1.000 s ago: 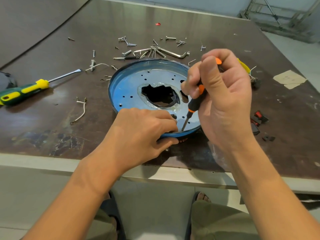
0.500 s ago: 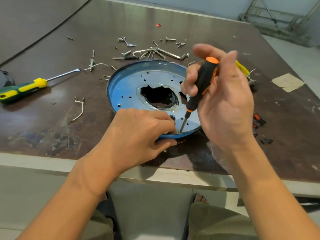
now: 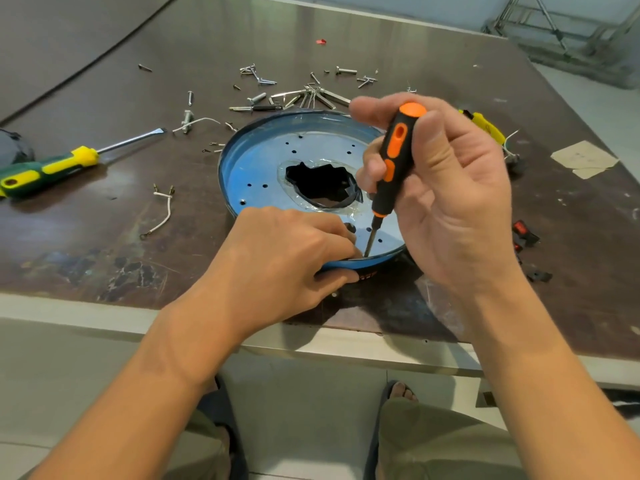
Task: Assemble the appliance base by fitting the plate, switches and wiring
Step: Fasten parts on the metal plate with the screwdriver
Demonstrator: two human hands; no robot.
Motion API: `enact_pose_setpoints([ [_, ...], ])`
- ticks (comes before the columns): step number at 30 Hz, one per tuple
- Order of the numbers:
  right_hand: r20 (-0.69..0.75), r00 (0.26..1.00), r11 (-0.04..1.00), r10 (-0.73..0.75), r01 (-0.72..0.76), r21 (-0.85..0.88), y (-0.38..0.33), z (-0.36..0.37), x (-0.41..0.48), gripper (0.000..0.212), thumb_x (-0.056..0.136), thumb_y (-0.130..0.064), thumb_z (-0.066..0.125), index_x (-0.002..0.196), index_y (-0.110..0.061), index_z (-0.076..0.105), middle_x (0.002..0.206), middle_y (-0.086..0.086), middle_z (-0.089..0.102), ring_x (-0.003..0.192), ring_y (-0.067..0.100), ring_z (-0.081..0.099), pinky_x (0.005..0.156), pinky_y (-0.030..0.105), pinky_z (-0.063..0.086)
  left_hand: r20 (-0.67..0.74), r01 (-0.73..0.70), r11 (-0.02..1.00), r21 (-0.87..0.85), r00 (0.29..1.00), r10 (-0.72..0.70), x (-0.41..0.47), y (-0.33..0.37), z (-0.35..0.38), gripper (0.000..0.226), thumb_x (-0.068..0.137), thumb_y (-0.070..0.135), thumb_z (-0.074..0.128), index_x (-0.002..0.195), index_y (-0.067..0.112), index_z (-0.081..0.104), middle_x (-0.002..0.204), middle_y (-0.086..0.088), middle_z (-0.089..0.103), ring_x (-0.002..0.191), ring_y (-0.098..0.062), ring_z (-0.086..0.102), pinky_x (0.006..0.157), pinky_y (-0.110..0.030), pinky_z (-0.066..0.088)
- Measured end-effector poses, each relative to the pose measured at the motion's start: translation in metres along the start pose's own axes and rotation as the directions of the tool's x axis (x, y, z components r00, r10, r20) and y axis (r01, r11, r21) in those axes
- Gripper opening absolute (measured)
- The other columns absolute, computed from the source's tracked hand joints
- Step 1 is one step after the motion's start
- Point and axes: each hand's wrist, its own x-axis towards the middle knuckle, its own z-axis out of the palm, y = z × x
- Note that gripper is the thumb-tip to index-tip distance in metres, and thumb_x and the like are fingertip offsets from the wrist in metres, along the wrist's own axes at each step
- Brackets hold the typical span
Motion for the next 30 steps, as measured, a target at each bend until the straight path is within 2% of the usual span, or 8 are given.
enact_pose_setpoints([
  [4, -0.086, 0.996, 0.999, -0.038, 0.037, -0.012, 0.003, -0.001, 0.000, 0.013, 0.096, 0.002, 0.054, 0.102, -0.008, 0.048, 0.105, 0.023, 0.069, 0.073, 0.023, 0.068, 0.070, 0.039, 0.054, -0.001, 0.003, 1.000, -0.008, 1.000, -0.003, -0.001, 0.000, 0.000, 0.020, 0.085, 0.045, 0.071, 0.098, 0.033, 0.078, 0.100, 0.018, 0.073, 0.076, -0.013, 0.070, 0.050, -0.027, 0.047],
  [7, -0.095, 0.995, 0.999, 0.006, -0.003, 0.039, 0.004, 0.000, 0.002, 0.007, 0.103, -0.011, 0.042, 0.106, -0.007, 0.048, 0.085, 0.015, 0.066, 0.059, 0.019, 0.054, 0.066, 0.037, 0.046, 0.000, -0.013, 1.000, -0.009, 1.000, 0.013, -0.001, 0.000, 0.000, 0.021, 0.085, 0.045, 0.069, 0.097, 0.030, 0.079, 0.098, 0.016, 0.074, 0.075, -0.012, 0.070, 0.050, -0.027, 0.048],
  [10, -0.082, 0.993, 0.994, 0.079, -0.073, 0.084, 0.002, -0.003, 0.003, 0.033, 0.108, -0.018, 0.027, 0.116, -0.001, 0.054, 0.087, 0.015, 0.062, 0.065, 0.020, 0.051, 0.066, 0.034, 0.042, -0.004, -0.012, 1.000, -0.014, 1.000, 0.012, 0.000, 0.000, 0.000, 0.022, 0.085, 0.045, 0.068, 0.095, 0.030, 0.079, 0.098, 0.016, 0.074, 0.075, -0.012, 0.070, 0.049, -0.028, 0.049],
  [15, -0.095, 0.995, 1.000, 0.013, -0.012, 0.012, 0.003, 0.004, 0.000, 0.005, 0.096, -0.004, 0.057, 0.101, -0.003, 0.058, 0.089, 0.012, 0.073, 0.073, 0.023, 0.068, 0.074, 0.033, 0.054, -0.004, -0.009, 1.000, -0.010, 1.000, 0.009, 0.000, 0.000, 0.002, 0.020, 0.085, 0.045, 0.071, 0.097, 0.031, 0.079, 0.101, 0.017, 0.074, 0.076, -0.014, 0.072, 0.050, -0.033, 0.051],
  [17, -0.113, 0.993, 0.999, -0.036, 0.033, -0.025, 0.006, 0.009, 0.001, 0.014, 0.089, -0.003, 0.065, 0.095, -0.010, 0.054, 0.085, 0.012, 0.073, 0.067, 0.023, 0.067, 0.070, 0.033, 0.053, -0.017, -0.007, 1.000, -0.004, 1.000, 0.007, -0.001, -0.001, 0.002, 0.020, 0.084, 0.044, 0.074, 0.097, 0.031, 0.079, 0.101, 0.016, 0.074, 0.075, -0.015, 0.072, 0.050, -0.030, 0.050],
  [20, -0.027, 1.000, 1.000, -0.015, 0.015, -0.023, 0.007, 0.011, 0.002, 0.005, 0.100, -0.011, 0.051, 0.103, -0.007, 0.053, 0.081, 0.013, 0.064, 0.062, 0.019, 0.053, 0.066, 0.031, 0.045, -0.025, 0.002, 1.000, -0.002, 1.000, -0.002, -0.001, 0.000, 0.002, 0.019, 0.083, 0.044, 0.074, 0.095, 0.030, 0.079, 0.100, 0.017, 0.074, 0.073, -0.015, 0.071, 0.049, -0.029, 0.047],
  [24, -0.054, 0.996, 0.997, 0.074, -0.072, 0.039, 0.002, 0.001, 0.004, 0.035, 0.109, -0.014, 0.027, 0.115, 0.002, 0.057, 0.086, 0.011, 0.062, 0.071, 0.020, 0.051, 0.071, 0.030, 0.046, -0.015, 0.002, 1.000, -0.006, 1.000, -0.002, 0.000, 0.000, 0.002, 0.017, 0.085, 0.043, 0.073, 0.093, 0.029, 0.079, 0.100, 0.016, 0.074, 0.075, -0.017, 0.071, 0.049, -0.034, 0.051],
  [30, -0.054, 0.998, 1.000, 0.007, -0.008, -0.019, 0.004, 0.003, 0.000, 0.009, 0.097, -0.003, 0.056, 0.099, -0.010, 0.049, 0.082, 0.011, 0.074, 0.082, 0.031, 0.072, 0.093, 0.060, 0.053, -0.023, 0.004, 1.000, -0.010, 1.000, -0.004, -0.001, 0.001, 0.001, 0.019, 0.084, 0.044, 0.073, 0.097, 0.031, 0.079, 0.102, 0.016, 0.074, 0.077, -0.015, 0.072, 0.051, -0.029, 0.049],
])
